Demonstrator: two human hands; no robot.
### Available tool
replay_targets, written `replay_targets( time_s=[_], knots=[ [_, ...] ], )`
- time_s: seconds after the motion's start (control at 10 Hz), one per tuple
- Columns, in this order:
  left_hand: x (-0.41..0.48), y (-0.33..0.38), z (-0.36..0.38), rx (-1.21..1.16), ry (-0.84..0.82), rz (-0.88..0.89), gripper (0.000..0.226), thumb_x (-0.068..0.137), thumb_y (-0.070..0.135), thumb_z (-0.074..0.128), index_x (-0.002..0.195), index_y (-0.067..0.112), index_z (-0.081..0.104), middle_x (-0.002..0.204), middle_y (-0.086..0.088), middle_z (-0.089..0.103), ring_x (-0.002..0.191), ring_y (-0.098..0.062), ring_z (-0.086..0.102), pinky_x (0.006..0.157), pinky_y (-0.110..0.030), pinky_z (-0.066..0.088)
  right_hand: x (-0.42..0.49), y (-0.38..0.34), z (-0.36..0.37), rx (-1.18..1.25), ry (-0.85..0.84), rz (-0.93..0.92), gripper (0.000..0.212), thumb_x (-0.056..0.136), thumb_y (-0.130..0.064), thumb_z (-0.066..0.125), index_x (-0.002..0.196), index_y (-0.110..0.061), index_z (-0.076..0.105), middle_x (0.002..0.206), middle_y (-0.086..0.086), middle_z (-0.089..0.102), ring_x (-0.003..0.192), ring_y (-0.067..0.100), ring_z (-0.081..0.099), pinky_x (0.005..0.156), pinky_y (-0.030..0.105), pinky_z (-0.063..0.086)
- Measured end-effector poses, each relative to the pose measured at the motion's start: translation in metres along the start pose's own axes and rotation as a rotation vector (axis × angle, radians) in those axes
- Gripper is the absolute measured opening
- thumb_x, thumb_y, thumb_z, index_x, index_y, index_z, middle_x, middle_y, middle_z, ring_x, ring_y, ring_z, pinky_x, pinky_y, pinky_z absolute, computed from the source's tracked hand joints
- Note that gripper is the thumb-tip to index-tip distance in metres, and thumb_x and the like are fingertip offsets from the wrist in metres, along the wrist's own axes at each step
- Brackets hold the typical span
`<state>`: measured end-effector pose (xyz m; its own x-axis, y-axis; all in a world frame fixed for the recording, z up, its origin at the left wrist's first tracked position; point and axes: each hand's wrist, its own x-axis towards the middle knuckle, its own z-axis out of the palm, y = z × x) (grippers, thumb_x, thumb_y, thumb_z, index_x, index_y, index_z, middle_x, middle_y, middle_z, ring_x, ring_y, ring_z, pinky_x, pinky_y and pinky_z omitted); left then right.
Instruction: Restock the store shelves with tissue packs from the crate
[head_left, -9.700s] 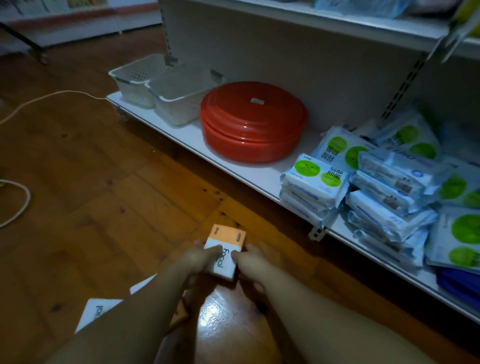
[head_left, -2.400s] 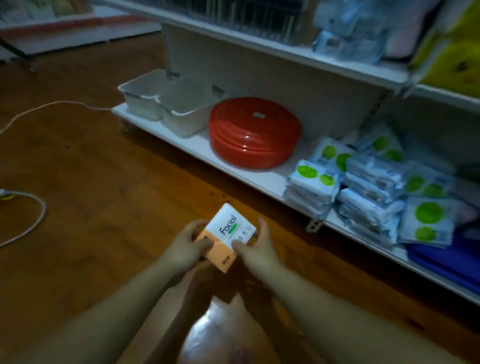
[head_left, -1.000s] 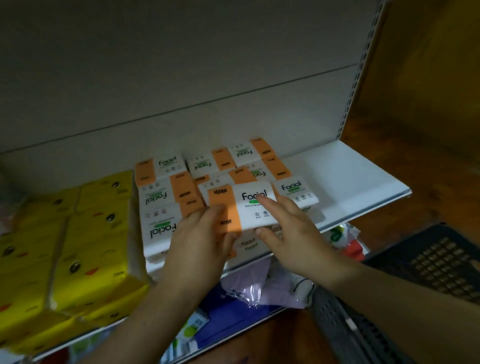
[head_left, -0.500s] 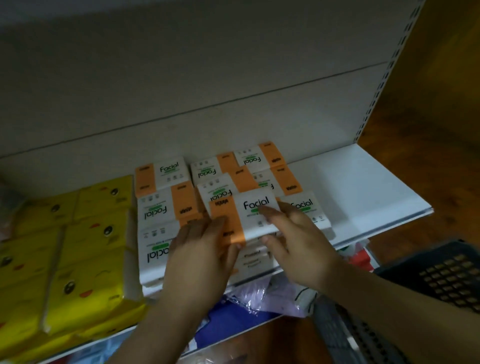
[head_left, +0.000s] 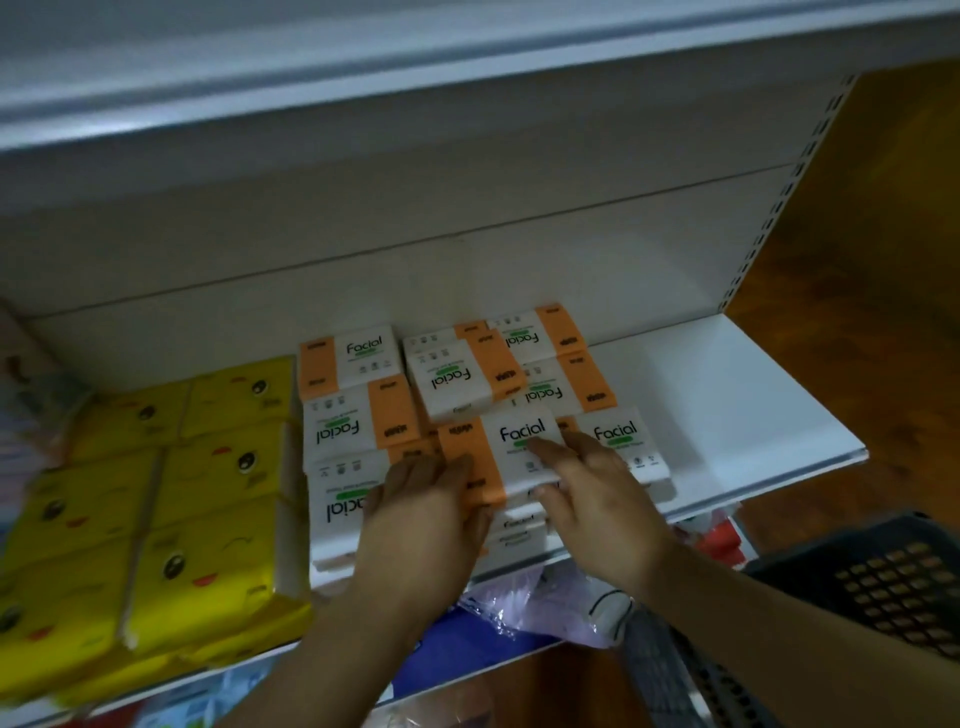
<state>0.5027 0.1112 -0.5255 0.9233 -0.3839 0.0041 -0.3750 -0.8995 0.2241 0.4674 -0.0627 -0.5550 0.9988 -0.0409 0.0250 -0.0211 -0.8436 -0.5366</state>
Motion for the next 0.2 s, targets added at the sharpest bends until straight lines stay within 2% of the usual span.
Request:
replay_targets(
  time_s=[0.1,0.2],
  knots=[
    [0.002,0.001,-0.001,0.026,-0.019,-0.009,0.046,0.089,0.047,0.048,0.131,0.030,0.043,0.137,0.005,0.038,0.131,-0.020,0.031,0.104,-0.036,0.032,0.007,-0.004,-0.008,-0.027,-0.009,0.006,0.049,0.095,-0.032,0.048,0.142,-0.031,0.036,0.145,0.004,0.034,0.131,0.024,0.034,0.113,0.037,0.032],
    [-0.004,-0.002,-0.022,0.030,-0.017,-0.036,0.052,0.087,0.046,0.053,0.134,0.027,0.042,0.142,0.000,0.038,0.134,-0.025,0.032,0.104,-0.041,0.034,0.003,-0.014,-0.032,-0.064,-0.073,0.041,0.057,0.092,-0.036,0.051,0.145,-0.031,0.029,0.147,0.001,0.028,0.134,0.021,0.028,0.113,0.035,0.031]
  ],
)
